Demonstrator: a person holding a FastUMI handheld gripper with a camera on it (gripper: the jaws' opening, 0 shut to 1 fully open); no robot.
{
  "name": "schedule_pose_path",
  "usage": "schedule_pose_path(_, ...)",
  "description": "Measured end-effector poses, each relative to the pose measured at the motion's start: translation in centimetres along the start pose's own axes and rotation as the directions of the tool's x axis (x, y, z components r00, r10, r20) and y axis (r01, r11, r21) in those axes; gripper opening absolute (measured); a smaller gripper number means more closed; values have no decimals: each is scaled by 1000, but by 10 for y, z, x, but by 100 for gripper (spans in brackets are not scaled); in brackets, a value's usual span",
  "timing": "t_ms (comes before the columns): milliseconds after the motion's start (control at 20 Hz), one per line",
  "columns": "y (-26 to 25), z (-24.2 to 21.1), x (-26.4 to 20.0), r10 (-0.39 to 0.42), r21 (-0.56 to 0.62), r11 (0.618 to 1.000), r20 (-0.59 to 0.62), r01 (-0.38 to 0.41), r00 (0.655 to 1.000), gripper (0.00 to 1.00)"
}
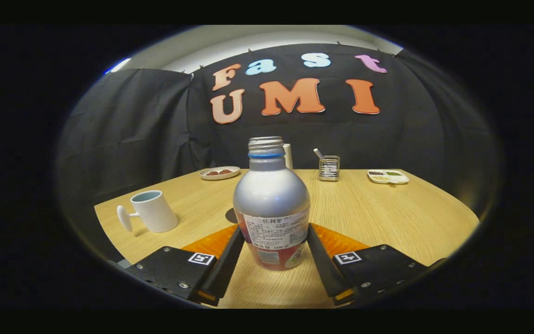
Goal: Take the bottle from table, then pour the juice into the cup, finally place the bottle on the coaster
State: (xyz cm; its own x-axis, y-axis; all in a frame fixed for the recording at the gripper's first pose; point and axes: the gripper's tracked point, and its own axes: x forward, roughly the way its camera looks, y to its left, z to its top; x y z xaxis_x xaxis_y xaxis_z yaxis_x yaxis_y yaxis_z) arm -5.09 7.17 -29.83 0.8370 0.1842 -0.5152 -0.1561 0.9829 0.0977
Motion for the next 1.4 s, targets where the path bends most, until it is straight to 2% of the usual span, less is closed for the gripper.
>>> schedule_pose_path(400, 13, 23, 8, -5, -130, 992, 9, 6, 1000, 79)
schedule_pose_path(550, 13, 35, 11, -45, -217, 975, 36, 52, 998, 79)
schedule_pose_path(850, 23, 63, 20, -101, -457, 878, 113, 142, 988, 79)
schedule_pose_path(1100, 41, 80, 30, -106, -563, 809, 146, 170, 984, 78)
schedule_pose_path(1400, 59, 89, 43, -91, -685, 704, 176, 188, 980, 78)
